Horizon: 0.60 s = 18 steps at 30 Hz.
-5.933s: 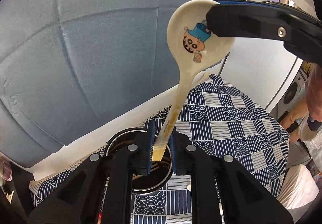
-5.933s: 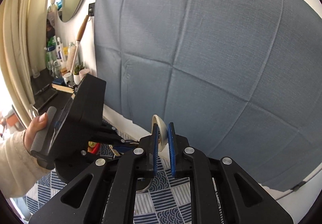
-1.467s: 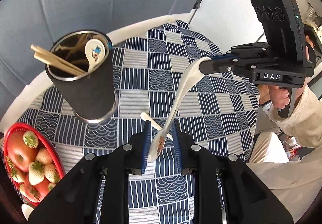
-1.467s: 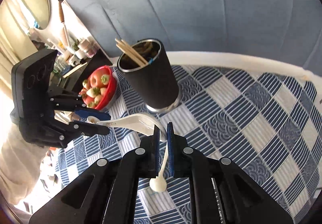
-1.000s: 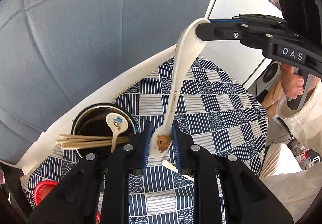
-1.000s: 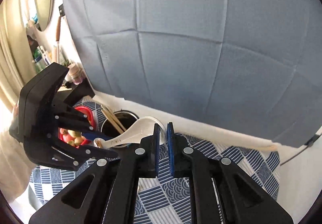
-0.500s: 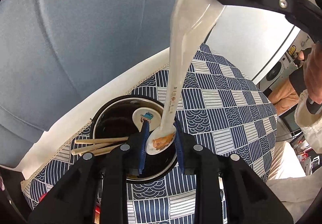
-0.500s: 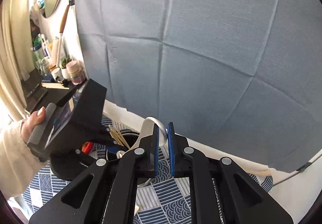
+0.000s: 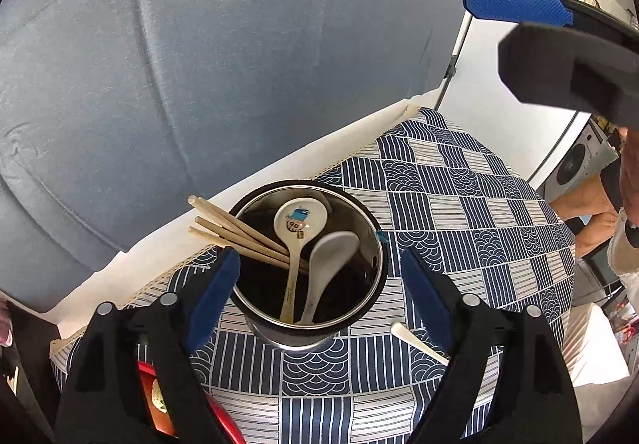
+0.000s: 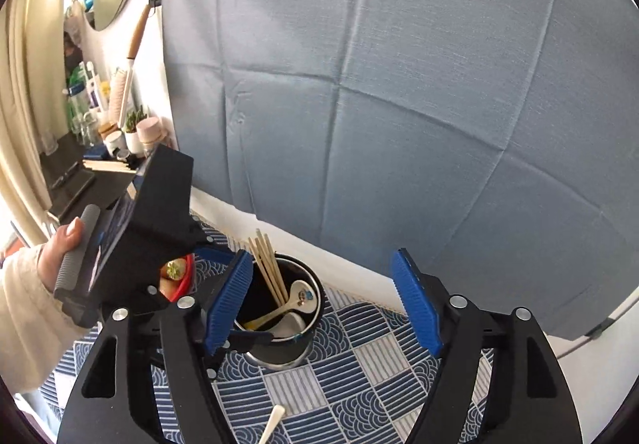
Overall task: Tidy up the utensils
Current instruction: 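Open both tools to drop the white spoon into the holder, then close the right tool on the cream spoon's handle while the left tool approaches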
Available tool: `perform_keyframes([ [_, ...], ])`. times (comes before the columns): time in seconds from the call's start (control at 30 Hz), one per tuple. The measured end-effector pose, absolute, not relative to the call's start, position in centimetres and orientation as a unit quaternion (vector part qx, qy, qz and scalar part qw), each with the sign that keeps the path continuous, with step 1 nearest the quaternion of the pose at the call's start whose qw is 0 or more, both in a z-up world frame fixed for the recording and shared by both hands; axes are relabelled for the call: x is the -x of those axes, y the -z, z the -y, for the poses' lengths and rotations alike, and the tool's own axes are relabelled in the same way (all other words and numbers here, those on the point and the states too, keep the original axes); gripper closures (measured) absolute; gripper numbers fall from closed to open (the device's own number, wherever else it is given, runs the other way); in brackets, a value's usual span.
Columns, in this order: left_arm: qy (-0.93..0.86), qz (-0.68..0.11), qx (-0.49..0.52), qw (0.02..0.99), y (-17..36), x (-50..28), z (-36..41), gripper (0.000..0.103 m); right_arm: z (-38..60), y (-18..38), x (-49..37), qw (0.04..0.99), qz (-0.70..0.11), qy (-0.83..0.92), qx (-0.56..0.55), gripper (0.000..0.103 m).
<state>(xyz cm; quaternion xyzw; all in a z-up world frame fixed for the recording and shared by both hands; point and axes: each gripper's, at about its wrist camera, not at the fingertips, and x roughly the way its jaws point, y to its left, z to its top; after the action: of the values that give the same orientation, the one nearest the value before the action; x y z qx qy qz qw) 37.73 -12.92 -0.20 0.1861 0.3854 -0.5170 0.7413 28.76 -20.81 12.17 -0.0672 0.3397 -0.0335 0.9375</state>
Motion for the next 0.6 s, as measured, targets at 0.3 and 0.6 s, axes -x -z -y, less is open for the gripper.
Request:
perform_keyframes([
  [0.3, 0.492, -0.375, -0.183, 0.764, 0.0, -36.5, 10.7, 0.010, 20.4, -10.5, -26.9, 0.933, -0.352, 0.049, 0.054, 0.018],
  [0.6, 0.450, -0.368, -0.188, 0.792, 0.4, -34.6, 7.9, 0.006, 20.9, -5.4, -25.5, 0.919, -0.390, 0.053, 0.035, 0.017],
])
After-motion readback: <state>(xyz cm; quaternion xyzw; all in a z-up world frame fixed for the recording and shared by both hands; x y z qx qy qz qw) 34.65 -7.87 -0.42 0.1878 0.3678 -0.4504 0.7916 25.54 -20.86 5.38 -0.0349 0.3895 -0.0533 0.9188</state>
